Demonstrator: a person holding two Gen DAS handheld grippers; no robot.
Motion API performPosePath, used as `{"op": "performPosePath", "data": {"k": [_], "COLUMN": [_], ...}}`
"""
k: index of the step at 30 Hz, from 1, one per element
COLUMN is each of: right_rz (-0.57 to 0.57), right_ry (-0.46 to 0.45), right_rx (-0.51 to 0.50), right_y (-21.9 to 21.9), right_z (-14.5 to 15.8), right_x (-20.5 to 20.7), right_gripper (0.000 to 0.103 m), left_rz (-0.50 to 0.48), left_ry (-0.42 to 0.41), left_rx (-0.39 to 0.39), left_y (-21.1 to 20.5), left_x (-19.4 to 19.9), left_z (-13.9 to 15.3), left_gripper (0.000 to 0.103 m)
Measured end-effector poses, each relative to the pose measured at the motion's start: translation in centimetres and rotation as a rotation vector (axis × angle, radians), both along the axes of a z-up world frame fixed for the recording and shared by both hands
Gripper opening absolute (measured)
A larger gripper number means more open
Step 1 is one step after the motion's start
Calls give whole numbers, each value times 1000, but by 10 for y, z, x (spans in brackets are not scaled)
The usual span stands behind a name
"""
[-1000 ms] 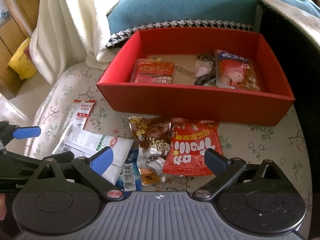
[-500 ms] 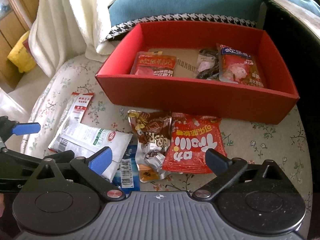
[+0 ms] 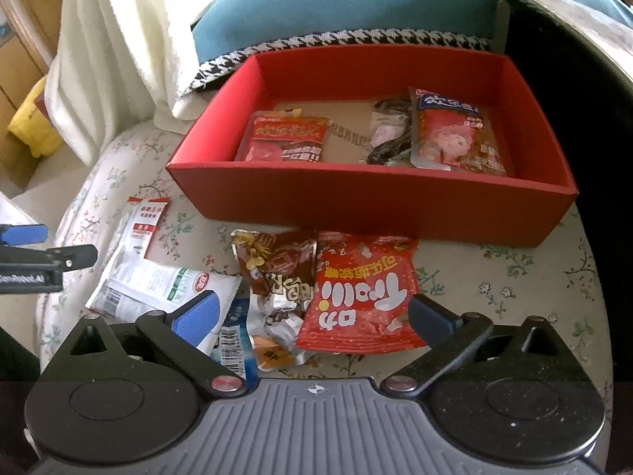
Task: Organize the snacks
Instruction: 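Withdraw both open grippers from the box back toward the snack pile, then grasp the white-and-green packet with left gripper while right gripper moves toward the clear wrapped snack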
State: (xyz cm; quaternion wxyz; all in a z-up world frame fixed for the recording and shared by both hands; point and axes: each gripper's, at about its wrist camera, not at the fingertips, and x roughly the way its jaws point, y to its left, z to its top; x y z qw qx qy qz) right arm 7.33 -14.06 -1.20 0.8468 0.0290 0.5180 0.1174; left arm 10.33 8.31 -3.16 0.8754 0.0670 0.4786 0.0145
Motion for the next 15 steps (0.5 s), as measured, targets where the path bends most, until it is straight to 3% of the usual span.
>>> {"op": "performPosePath", "data": {"k": [6, 10, 12, 15], "right_rz": [-8, -25, -40, -51], "right_ry": [-8, -21, -23, -23], "right_rx": [49, 77, 97, 105], "right_y": [-7, -17, -24, -30], "right_z": [6, 13, 15, 16], "right_x": [2, 3, 2, 0], "right_gripper": [103, 103, 103, 103], "left_rz": [-46, -325, -497, -656], "left_ry": [29, -13, -1, 30], "left_rx": [-56, -15, 78, 176], "left_y": [-11, -46, -63, -76], "left_x": [0, -11, -13, -11], "left_z": [-7, 1, 0, -3], "left_gripper": [82, 82, 82, 82]}}
